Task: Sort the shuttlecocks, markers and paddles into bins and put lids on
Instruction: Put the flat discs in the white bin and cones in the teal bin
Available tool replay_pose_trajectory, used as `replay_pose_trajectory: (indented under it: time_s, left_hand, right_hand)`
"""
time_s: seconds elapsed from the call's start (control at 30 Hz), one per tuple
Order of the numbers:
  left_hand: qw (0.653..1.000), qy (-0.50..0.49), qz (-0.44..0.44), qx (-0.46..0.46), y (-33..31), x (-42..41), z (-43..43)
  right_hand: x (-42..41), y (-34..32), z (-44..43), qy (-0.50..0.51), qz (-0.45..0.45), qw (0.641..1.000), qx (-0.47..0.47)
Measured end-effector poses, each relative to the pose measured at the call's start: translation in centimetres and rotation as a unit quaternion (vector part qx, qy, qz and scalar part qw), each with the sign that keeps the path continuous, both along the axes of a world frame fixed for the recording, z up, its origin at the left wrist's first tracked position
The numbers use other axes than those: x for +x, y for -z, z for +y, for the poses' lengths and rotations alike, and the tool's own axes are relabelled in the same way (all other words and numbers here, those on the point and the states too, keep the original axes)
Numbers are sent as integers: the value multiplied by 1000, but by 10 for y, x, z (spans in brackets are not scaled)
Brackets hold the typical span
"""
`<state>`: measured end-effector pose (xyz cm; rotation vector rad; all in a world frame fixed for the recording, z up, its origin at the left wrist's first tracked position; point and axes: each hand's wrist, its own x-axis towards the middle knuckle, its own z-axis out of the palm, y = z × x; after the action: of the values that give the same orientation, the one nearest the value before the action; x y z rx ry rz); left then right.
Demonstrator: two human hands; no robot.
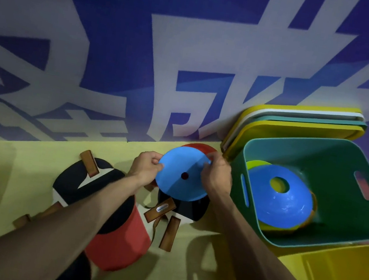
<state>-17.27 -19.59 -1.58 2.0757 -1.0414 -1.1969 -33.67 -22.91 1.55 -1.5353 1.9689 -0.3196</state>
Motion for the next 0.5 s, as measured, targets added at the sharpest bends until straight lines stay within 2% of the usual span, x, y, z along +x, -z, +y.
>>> replay_pose_trajectory:
  time_s: [0.27,0.5]
  left_hand:
    - [992,-44,49,-111,-64,48,55]
    - [969,-152,49,-190,-108,124,141]
  right_hand:
    - [30,-64,40,-22,-108,989,-97]
    - [110,-96,94,-91,-172,977,-91]
